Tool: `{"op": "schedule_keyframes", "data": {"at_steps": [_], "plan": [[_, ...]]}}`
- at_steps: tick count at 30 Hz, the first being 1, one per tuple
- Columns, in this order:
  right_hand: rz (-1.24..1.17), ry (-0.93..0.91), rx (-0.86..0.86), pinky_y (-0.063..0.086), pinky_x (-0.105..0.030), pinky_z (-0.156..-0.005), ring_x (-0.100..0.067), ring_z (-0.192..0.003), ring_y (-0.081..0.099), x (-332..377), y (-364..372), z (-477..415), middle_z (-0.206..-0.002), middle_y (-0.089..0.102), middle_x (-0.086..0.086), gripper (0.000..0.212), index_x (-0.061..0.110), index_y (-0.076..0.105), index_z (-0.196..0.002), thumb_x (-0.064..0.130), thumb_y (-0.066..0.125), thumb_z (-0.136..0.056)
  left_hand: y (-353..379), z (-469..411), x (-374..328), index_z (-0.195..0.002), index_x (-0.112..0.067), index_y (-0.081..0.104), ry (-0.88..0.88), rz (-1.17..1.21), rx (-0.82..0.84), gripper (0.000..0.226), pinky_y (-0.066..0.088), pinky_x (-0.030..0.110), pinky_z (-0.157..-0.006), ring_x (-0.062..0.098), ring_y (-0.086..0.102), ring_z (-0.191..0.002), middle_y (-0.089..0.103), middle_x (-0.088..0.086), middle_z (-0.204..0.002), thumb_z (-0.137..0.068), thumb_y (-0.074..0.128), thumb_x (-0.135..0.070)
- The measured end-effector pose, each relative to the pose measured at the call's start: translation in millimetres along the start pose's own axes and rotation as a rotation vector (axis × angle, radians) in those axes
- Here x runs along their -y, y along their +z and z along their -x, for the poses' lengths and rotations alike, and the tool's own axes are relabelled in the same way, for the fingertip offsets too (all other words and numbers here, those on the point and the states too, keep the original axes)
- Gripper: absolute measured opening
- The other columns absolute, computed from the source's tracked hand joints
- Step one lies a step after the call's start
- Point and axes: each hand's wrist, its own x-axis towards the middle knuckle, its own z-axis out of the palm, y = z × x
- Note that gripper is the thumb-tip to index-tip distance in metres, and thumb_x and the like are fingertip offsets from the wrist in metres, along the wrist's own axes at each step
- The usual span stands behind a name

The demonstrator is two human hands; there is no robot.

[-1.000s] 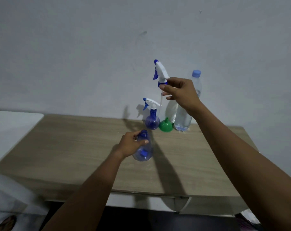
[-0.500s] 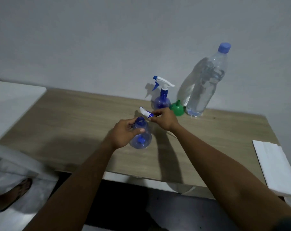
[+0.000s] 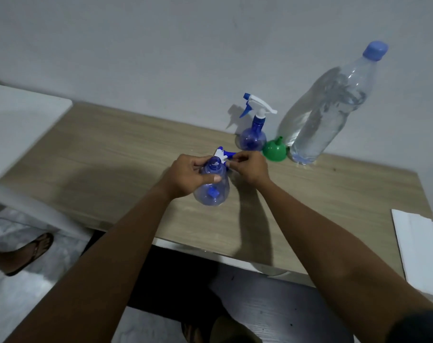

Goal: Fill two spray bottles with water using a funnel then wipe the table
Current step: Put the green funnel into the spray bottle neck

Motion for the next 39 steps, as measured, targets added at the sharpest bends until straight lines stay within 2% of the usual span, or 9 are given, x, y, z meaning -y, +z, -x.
{"op": "schedule_keyframes", "data": {"at_steps": [3,7,10,14,23,26,30,33,39], "plan": [[-0.222,0.15,-0.346,0.051,-0.031,-0.082,-0.018,-0.085,0.068,-5,-17,-6,-0.084,0.07,0.005,0.022,0.017,0.074,-0.099,0.031,0.08,-0.083,-5,-7,-3,-0.114,-0.022,0.075,-0.024,-0.038,0.051,0.054,0.053,0.034,-0.099,0.009,0.07,-0.099,0.078,-0.007,-0.103,-0.061,0.089,-0.027],[-0.382,0.343,-0.595,0.05,-0.036,-0.089,-0.028,-0.098,0.066,-9,-35,-14,-0.101,0.067,-0.002,0.029,0.017,0.059,-0.111,0.03,0.074,-0.089,-8,-14,-9,-0.115,-0.015,0.072,-0.031,-0.064,0.103,0.047,0.056,0.02,-0.086,-0.001,0.069,-0.087,0.077,-0.017,-0.089,-0.073,0.084,0.001],[-0.422,0.366,-0.578,0.051,-0.04,-0.096,-0.027,-0.102,0.063,-10,-41,-20,-0.104,0.062,0.0,0.034,0.019,0.056,-0.121,0.026,0.071,-0.092,-10,-16,-12,-0.115,-0.018,0.071,-0.032,-0.09,0.125,0.047,0.055,0.014,-0.083,-0.006,0.067,-0.085,0.076,-0.019,-0.087,-0.073,0.083,0.002],[-0.404,0.354,-0.527,0.049,-0.037,-0.104,-0.025,-0.112,0.062,-13,-45,-27,-0.126,0.068,-0.003,0.038,0.028,0.061,-0.134,0.021,0.065,-0.097,-11,-17,-11,-0.114,-0.018,0.071,-0.034,-0.089,0.135,0.046,0.055,0.014,-0.083,-0.006,0.067,-0.084,0.076,-0.018,-0.087,-0.074,0.082,0.003],[-0.381,0.334,-0.568,0.052,-0.037,-0.102,-0.025,-0.109,0.066,-17,-48,-15,-0.118,0.071,-0.005,0.025,0.021,0.071,-0.12,0.023,0.067,-0.095,-10,-15,-9,-0.119,-0.014,0.069,-0.068,-0.013,0.145,0.046,0.056,0.016,-0.08,0.0,0.071,-0.088,0.077,-0.016,-0.09,-0.078,0.078,0.005],[-0.336,0.303,-0.587,0.052,-0.038,-0.101,-0.026,-0.109,0.066,-17,-50,-2,-0.118,0.072,-0.007,0.025,0.02,0.071,-0.119,0.025,0.067,-0.095,-9,-13,-8,-0.119,-0.013,0.07,-0.106,0.038,0.147,0.045,0.056,0.025,-0.087,0.007,0.071,-0.093,0.078,-0.005,-0.099,-0.078,0.078,0.004],[-0.365,0.263,-0.613,0.054,-0.036,-0.093,-0.023,-0.096,0.066,-8,-57,25,-0.098,0.069,-0.003,0.021,0.016,0.072,-0.11,0.024,0.071,-0.091,-6,-8,-10,-0.117,-0.017,0.071,-0.109,0.062,0.13,0.041,0.053,0.036,-0.097,0.014,0.07,-0.1,0.076,0.003,-0.109,-0.081,0.077,0.001],[-0.443,0.214,-0.586,0.061,-0.044,-0.082,-0.027,-0.078,0.069,1,-60,46,-0.078,0.067,-0.002,0.011,0.016,0.068,-0.088,0.022,0.073,-0.081,-3,-1,-9,-0.123,-0.018,0.069,-0.073,0.056,0.101,0.043,0.052,0.041,-0.103,0.019,0.069,-0.109,0.075,0.002,-0.114,-0.083,0.076,-0.002],[-0.829,0.223,-0.319,0.06,-0.037,-0.069,-0.024,-0.061,0.068,17,-65,88,-0.083,0.071,-0.016,0.016,0.009,0.057,-0.08,0.002,0.071,-0.084,4,10,-10,-0.132,-0.012,0.061,-0.009,0.082,0.058,0.047,0.05,0.041,-0.106,0.017,0.066,-0.114,0.071,0.005,-0.123,-0.088,0.07,0.0]]}}
